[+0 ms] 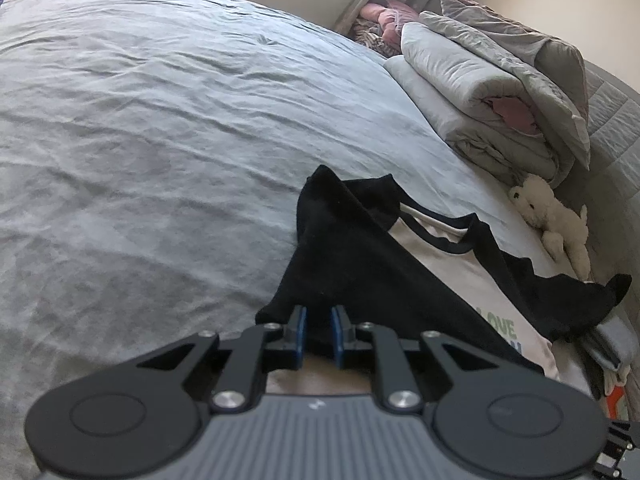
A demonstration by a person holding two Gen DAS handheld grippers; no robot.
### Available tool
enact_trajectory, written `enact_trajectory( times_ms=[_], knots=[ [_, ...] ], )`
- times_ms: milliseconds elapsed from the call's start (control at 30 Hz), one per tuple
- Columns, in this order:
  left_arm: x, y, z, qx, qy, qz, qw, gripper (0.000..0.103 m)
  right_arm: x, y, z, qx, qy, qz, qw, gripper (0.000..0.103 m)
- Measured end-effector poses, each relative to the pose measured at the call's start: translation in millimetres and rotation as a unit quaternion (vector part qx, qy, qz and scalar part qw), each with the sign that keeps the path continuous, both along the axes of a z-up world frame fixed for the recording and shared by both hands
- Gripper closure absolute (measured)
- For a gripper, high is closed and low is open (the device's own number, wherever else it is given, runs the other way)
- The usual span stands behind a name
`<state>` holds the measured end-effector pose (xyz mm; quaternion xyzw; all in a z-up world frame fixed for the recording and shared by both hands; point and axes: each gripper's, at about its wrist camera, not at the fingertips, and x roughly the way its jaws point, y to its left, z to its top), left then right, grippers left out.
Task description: Fold clothes
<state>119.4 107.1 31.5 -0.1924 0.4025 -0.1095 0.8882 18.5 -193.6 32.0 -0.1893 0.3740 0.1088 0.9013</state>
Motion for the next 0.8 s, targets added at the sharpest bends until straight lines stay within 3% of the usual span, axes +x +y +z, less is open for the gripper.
enact_trajectory(
  times_ms=[133,200,267,333,367,500,633,800],
  knots=[
    [-1,0,1,0.001,0.002,-0.001,1.0000,0.089,3,-2,-4,-0.022,-0.014,-0.006,1.000,0.094],
    [-1,-1,2,0.002,0.003,-0.002,1.0000,0.089,-1,2,-11,-0.059,-0.029,0.009,0.998,0.073],
    [-1,-2,3,0.007,0.003,-0.002,1.0000,0.089,-5,6,-15,-0.086,-0.040,0.022,0.995,0.073],
    [-1,-2,3,0.010,0.002,-0.001,0.9999,0.089,-3,1,-8,-0.056,-0.030,0.015,0.998,0.094],
    [-2,-2,3,0.012,0.002,-0.001,0.9999,0.089,-2,-3,-3,-0.034,-0.024,0.010,0.999,0.099],
    [-1,-2,4,0.014,0.003,0.000,0.9999,0.089,-3,-8,11,-0.015,-0.027,0.001,1.000,0.099],
    [-1,-1,5,0.016,0.006,0.001,0.9999,0.089,2,-5,-6,-0.030,0.002,0.003,1.000,0.099],
    [-3,-9,8,0.047,0.002,-0.010,0.9989,0.089,-2,-3,4,-0.017,-0.008,0.004,1.000,0.098]
  ],
)
